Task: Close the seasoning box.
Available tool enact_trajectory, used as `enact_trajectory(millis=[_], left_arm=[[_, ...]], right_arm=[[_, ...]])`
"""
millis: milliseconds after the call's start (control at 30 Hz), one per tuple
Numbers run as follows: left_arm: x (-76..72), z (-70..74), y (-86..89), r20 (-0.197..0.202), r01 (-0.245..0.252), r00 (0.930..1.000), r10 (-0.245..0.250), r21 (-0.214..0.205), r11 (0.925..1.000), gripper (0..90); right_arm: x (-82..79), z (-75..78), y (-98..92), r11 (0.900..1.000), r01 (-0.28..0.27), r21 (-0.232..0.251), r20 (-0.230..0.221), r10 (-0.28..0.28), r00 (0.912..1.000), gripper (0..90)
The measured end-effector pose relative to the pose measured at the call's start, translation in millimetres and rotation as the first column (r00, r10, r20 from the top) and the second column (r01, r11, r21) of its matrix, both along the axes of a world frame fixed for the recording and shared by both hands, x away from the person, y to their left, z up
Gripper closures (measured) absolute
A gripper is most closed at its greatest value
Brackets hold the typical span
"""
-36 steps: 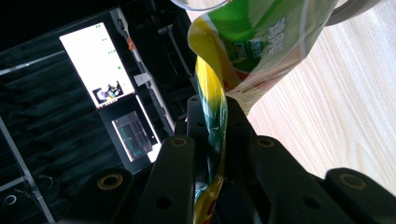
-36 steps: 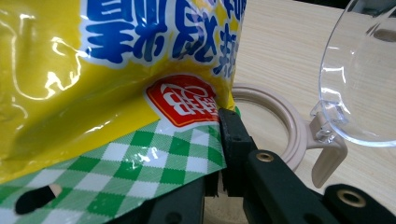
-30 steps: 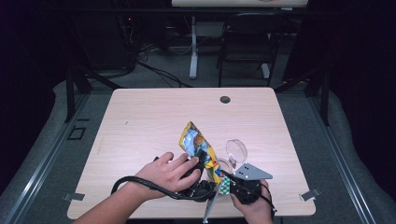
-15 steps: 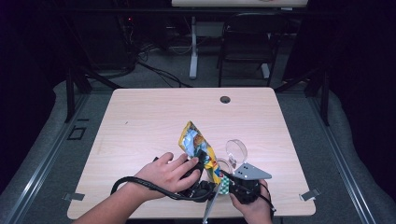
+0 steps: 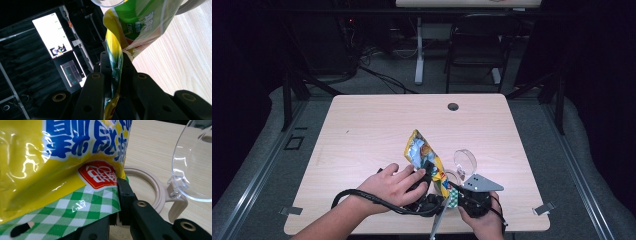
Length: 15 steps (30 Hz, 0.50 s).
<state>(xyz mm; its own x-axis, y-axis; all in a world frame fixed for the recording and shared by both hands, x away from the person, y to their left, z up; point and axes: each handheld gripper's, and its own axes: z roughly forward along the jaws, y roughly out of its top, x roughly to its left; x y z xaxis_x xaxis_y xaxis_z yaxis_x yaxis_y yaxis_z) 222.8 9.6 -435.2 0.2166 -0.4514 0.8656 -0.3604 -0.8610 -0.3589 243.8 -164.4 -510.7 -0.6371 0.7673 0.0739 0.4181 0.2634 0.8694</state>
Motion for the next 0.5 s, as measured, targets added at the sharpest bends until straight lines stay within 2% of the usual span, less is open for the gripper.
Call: enact_trajectory(millis=[333,367,500], left_arm=[[-0.1,-0.4,1.4,0.004,0.004,1.0000,-0.004,-0.008,1.0000,85.0],[0.4,-0.1,1.8,-0.018,-0.008,0.9998,0.008,-0.013,0.9999,85.0],[0.6,0.0,2.1,-0.010,0.003,0.9999,-0.003,-0.020,0.9998,85.0]], right_arm=[[-0.4,0.4,0.3,1.0000,0.001,-0.004,0.003,-0.001,1.0000,87.7],[-0.5,0.5,0.1,1.0000,0.001,-0.005,0.002,-0.001,1.0000,87.7],[-0.9,0.8,-0.8,1.0000,0.003,-0.005,0.001,-0.003,1.0000,87.8]])
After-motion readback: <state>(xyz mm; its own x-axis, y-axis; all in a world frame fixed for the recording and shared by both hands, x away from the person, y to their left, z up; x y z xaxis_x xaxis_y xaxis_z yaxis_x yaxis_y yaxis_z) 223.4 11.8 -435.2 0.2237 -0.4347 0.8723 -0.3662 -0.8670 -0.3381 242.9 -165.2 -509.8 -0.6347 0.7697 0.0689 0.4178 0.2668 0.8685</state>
